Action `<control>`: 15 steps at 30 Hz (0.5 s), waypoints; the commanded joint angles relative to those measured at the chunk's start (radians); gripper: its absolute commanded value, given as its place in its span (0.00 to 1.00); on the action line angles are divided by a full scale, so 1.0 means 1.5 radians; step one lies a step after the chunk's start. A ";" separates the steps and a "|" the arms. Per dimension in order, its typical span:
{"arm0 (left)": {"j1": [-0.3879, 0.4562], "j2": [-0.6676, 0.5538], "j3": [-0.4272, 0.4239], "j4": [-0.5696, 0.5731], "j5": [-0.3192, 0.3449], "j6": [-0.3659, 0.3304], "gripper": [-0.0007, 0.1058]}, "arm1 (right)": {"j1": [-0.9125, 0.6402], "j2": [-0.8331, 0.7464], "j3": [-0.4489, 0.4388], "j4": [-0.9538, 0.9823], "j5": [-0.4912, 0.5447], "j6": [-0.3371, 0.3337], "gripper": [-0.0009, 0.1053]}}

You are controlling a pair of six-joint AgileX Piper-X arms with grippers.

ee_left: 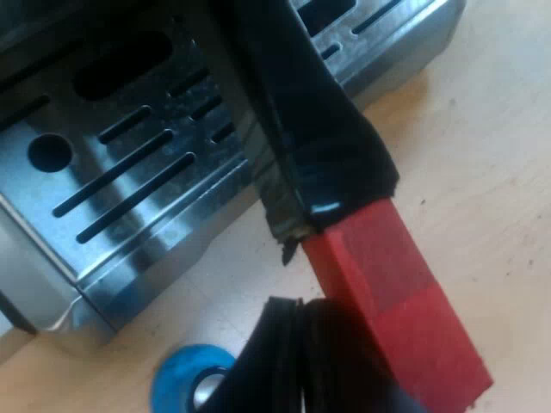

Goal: Put the handle in the coffee machine

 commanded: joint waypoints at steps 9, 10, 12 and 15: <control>-0.170 -0.003 0.003 -0.125 0.029 -0.041 0.01 | 0.001 -0.012 -0.005 0.025 0.005 0.000 0.77; -0.171 -0.003 0.003 -0.133 0.044 -0.041 0.01 | 0.001 -0.013 -0.005 0.025 0.005 0.000 0.77; -0.170 -0.003 0.003 -0.168 0.094 -0.041 0.01 | 0.001 -0.014 -0.005 0.025 0.005 0.000 0.77; -0.170 -0.003 0.003 -0.202 0.098 -0.041 0.01 | 0.001 -0.018 -0.005 0.027 0.005 0.000 0.77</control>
